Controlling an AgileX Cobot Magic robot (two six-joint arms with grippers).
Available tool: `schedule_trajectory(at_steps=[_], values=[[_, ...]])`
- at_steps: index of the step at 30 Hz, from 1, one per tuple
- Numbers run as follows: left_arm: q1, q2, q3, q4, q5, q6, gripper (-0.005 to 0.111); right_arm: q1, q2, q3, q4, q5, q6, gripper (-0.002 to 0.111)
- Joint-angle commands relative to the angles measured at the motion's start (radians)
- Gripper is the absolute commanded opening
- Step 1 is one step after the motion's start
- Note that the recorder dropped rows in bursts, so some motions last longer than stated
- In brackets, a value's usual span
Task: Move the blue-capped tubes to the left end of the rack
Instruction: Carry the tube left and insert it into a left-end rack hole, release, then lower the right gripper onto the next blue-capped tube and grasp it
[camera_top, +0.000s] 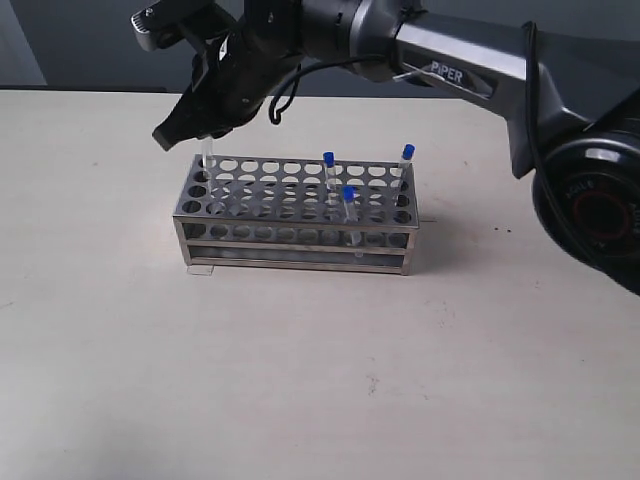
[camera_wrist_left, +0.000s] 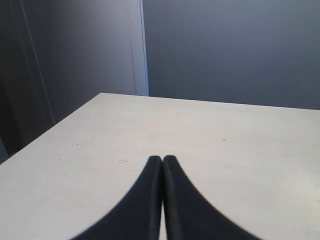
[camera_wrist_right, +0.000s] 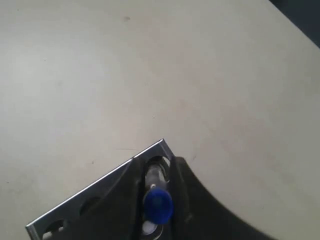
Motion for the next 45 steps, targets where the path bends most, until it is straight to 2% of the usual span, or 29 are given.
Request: schedule_trajectory(at_steps=[1, 10, 12, 13, 15, 16, 21, 26, 32, 37, 45], values=[[-0.006, 0.003, 0.003, -0.005, -0.004, -0.002, 0.000, 0.002, 0.015, -0.003, 0.019, -0.009, -0.004, -0.001], [-0.006, 0.003, 0.003, -0.005, -0.004, -0.002, 0.000, 0.002, 0.040, -0.003, 0.050, -0.124, 0.045, 0.000], [-0.006, 0.003, 0.003, -0.005, -0.004, -0.002, 0.000, 0.002, 0.040, -0.003, 0.050, -0.107, 0.056, 0.013], [-0.006, 0.003, 0.003, -0.005, -0.004, -0.002, 0.000, 0.002, 0.040, -0.003, 0.050, -0.097, 0.060, 0.026], [-0.006, 0.003, 0.003, -0.005, -0.004, -0.002, 0.000, 0.002, 0.040, -0.003, 0.050, -0.090, 0.071, 0.042], [-0.006, 0.003, 0.003, -0.005, -0.004, -0.002, 0.000, 0.002, 0.040, -0.003, 0.050, -0.090, 0.090, 0.043], [-0.006, 0.003, 0.003, -0.005, -0.004, -0.002, 0.000, 0.002, 0.030, -0.003, 0.079, -0.064, 0.107, 0.040], [-0.006, 0.003, 0.003, -0.005, -0.004, -0.002, 0.000, 0.002, -0.031, -0.003, 0.035, 0.060, 0.166, 0.036], [-0.006, 0.003, 0.003, -0.005, -0.004, -0.002, 0.000, 0.002, -0.126, -0.003, -0.245, 0.195, 0.278, 0.034], [-0.006, 0.003, 0.003, -0.005, -0.004, -0.002, 0.000, -0.007, -0.149, -0.003, -0.401, 0.504, 0.297, 0.034], [-0.006, 0.003, 0.003, -0.005, -0.004, -0.002, 0.000, -0.060, -0.141, 0.074, -0.359, 0.464, 0.303, 0.034]])
